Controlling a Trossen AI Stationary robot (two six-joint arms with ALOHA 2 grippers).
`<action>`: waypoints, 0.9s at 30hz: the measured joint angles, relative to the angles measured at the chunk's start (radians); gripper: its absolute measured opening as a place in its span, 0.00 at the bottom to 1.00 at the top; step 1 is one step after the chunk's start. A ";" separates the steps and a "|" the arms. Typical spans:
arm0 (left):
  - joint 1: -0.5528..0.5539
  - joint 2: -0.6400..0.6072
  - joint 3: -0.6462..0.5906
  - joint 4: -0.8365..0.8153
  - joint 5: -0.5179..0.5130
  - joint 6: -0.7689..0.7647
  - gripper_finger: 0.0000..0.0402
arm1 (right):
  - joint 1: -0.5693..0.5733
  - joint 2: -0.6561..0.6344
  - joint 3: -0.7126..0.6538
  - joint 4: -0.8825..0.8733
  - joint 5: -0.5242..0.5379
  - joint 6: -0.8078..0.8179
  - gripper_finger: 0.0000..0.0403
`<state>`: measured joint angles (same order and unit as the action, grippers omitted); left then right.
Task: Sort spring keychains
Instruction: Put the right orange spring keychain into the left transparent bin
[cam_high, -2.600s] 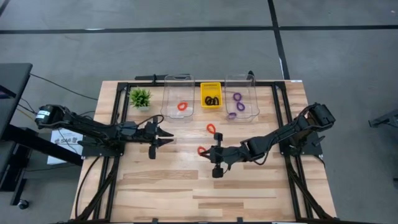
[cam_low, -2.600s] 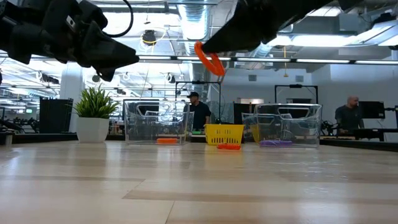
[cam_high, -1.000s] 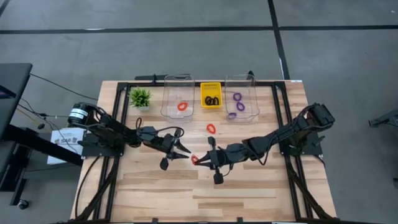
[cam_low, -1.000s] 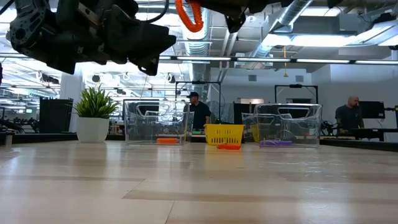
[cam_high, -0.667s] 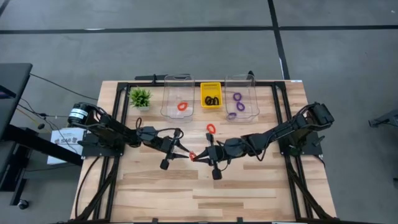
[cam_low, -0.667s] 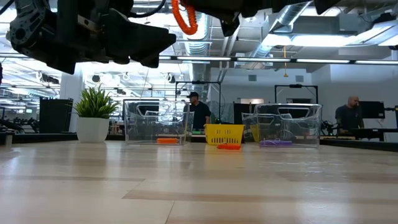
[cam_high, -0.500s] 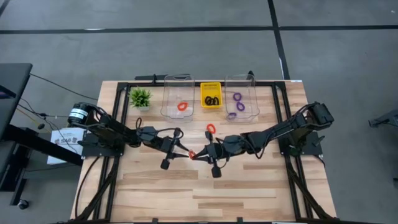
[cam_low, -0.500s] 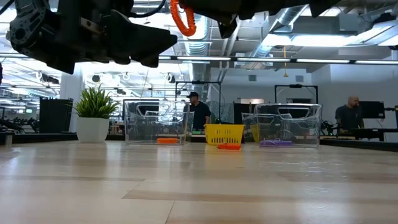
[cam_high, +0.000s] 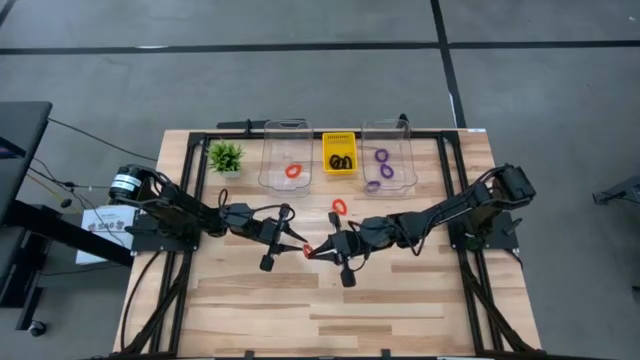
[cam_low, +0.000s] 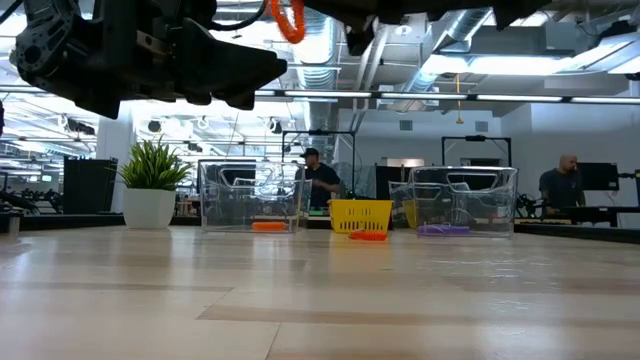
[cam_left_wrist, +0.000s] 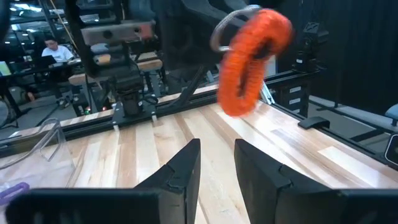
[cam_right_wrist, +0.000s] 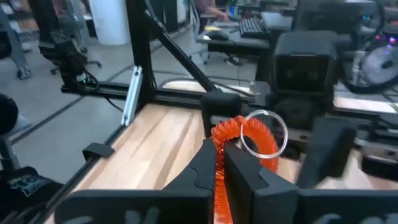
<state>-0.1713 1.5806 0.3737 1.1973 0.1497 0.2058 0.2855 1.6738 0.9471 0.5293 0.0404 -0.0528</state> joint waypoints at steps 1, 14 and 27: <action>0.000 0.000 0.000 0.000 0.000 0.000 0.24 | 0.000 0.016 0.001 0.024 -0.011 -0.001 0.02; 0.000 0.000 0.000 -0.007 0.000 -0.057 0.24 | -0.039 0.119 0.042 0.073 -0.048 -0.019 0.02; 0.000 0.000 0.000 -0.025 0.075 -0.096 0.24 | -0.037 0.108 0.041 0.024 -0.041 -0.018 0.02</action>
<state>-0.1712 1.5806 0.3737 1.1720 0.2249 0.1100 0.2481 1.7816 0.9883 0.5530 -0.0006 -0.0710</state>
